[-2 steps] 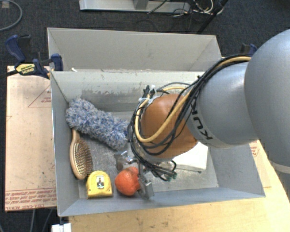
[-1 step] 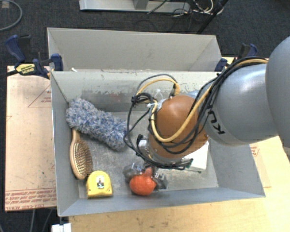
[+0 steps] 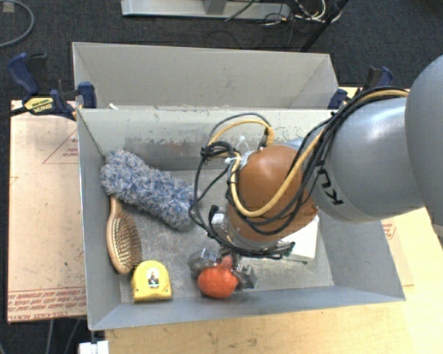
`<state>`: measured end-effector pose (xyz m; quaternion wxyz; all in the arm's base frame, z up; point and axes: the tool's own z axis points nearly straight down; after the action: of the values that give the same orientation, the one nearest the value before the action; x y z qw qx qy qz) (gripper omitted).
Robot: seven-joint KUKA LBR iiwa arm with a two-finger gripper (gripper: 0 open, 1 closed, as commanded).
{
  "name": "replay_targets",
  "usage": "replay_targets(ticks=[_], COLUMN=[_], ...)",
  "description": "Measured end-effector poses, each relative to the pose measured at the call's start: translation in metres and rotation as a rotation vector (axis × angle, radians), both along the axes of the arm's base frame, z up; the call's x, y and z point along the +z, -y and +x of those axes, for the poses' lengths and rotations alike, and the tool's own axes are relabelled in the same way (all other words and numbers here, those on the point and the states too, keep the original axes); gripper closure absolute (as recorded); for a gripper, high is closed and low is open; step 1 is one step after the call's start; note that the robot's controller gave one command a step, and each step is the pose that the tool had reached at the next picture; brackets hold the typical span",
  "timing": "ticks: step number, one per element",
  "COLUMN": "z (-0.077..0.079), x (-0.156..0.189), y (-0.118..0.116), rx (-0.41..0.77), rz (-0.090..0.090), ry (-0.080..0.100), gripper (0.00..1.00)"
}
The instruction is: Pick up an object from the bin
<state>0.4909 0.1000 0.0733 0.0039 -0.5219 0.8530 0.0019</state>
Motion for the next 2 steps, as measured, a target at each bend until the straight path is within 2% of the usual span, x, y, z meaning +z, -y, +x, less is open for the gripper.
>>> replay_targets(ticks=[1, 2], z=[-0.0119, -0.0119], x=[0.0333, 0.0332], y=[0.0131, 0.0131], rx=[0.009, 0.009], rz=[0.002, 0.002], ry=[-0.001, -0.001], gripper=[1.0, 1.0])
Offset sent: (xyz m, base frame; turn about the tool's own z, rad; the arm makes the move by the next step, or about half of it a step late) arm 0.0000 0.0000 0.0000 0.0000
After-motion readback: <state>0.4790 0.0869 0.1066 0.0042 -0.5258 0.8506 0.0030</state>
